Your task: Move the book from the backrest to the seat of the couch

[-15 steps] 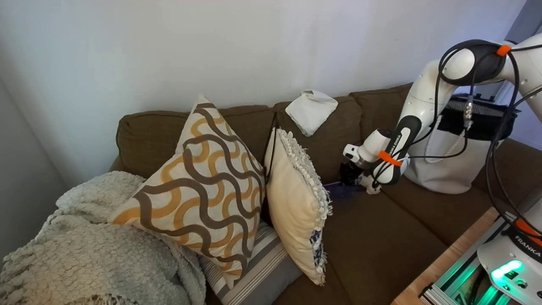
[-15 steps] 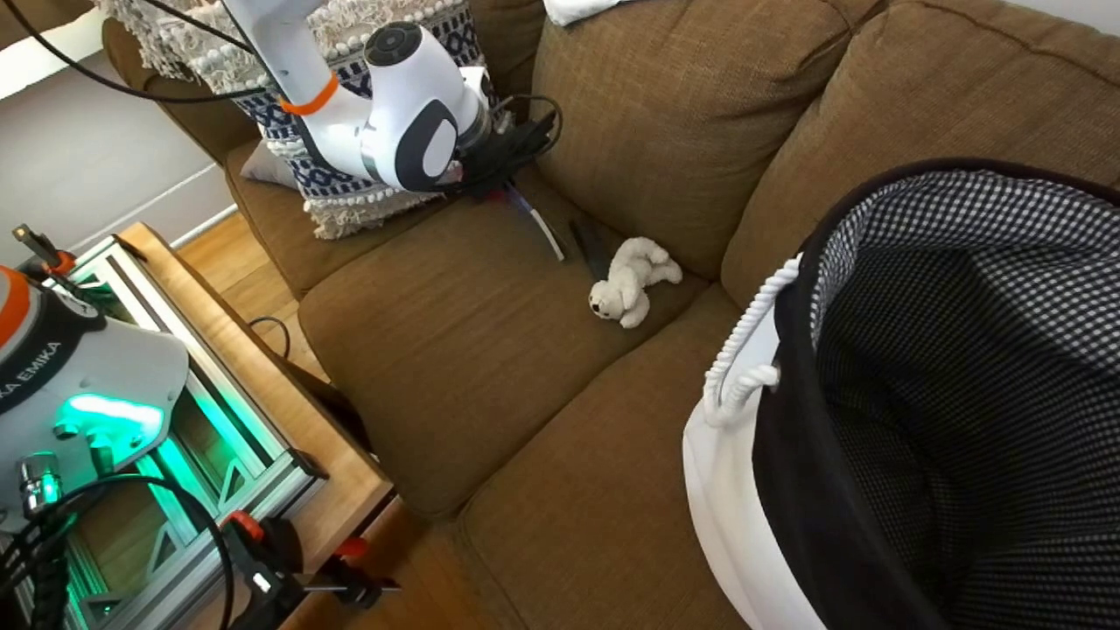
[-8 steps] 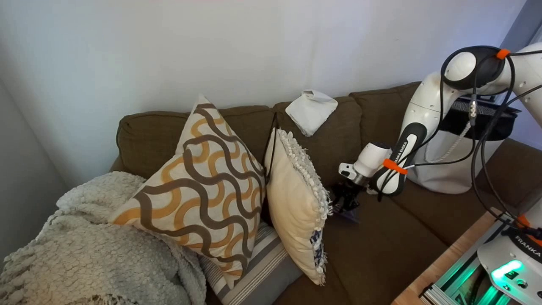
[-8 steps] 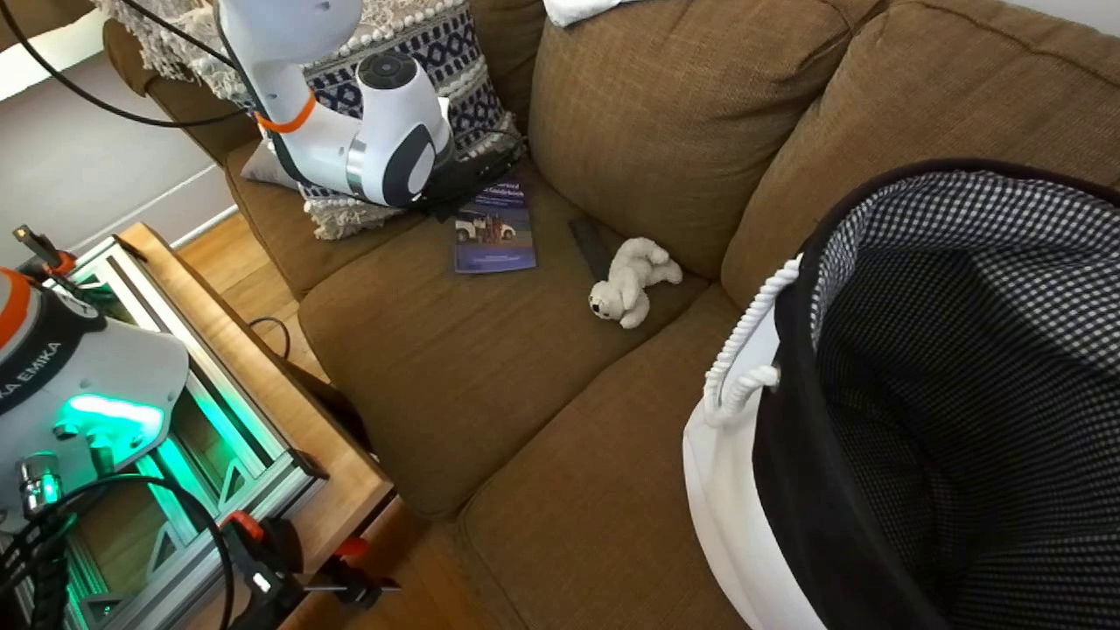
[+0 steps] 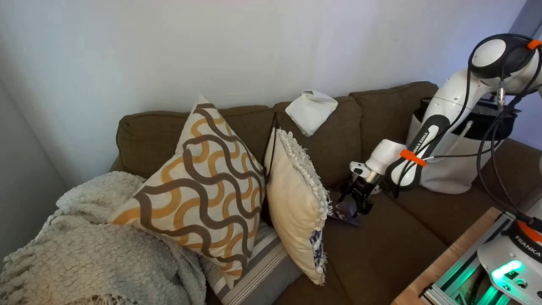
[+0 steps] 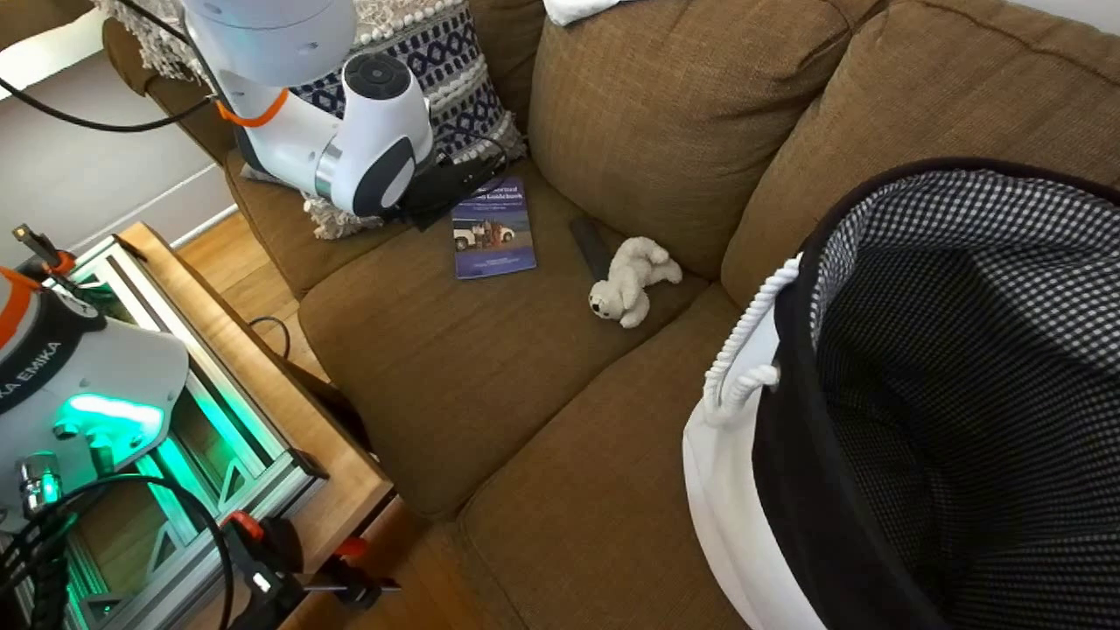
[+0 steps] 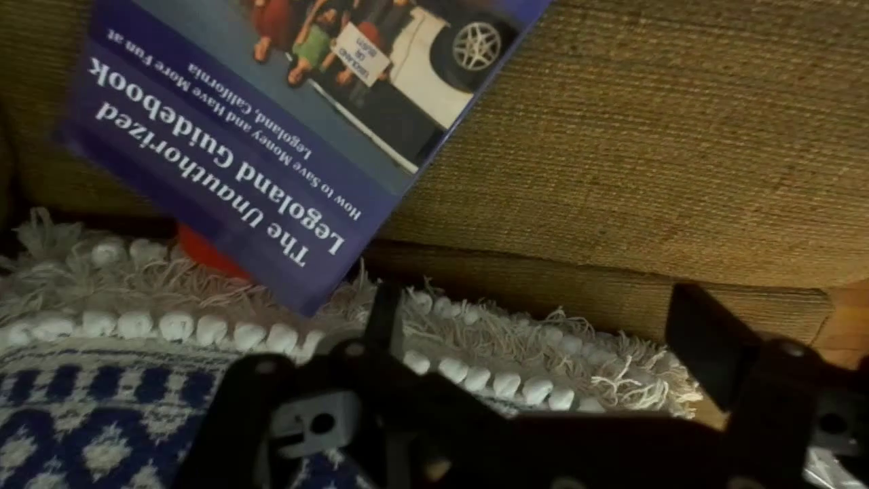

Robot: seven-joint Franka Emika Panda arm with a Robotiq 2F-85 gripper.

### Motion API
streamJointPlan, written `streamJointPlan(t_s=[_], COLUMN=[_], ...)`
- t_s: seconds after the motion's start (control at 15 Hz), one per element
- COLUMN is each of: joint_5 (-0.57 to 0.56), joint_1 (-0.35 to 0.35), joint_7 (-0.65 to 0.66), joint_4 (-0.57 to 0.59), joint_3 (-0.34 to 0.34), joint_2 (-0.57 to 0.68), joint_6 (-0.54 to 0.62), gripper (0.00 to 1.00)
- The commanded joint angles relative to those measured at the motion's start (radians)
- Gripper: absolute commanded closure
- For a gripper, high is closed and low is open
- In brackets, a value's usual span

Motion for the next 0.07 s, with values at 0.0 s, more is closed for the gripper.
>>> streamJointPlan(t_s=[0.0], joint_5=[-0.021], joint_1=[-0.007], joint_7=[0.003], joint_4=[-0.021], joint_3=[-0.005], joint_2=[-0.013], joint_6=[0.035], gripper=[0.00])
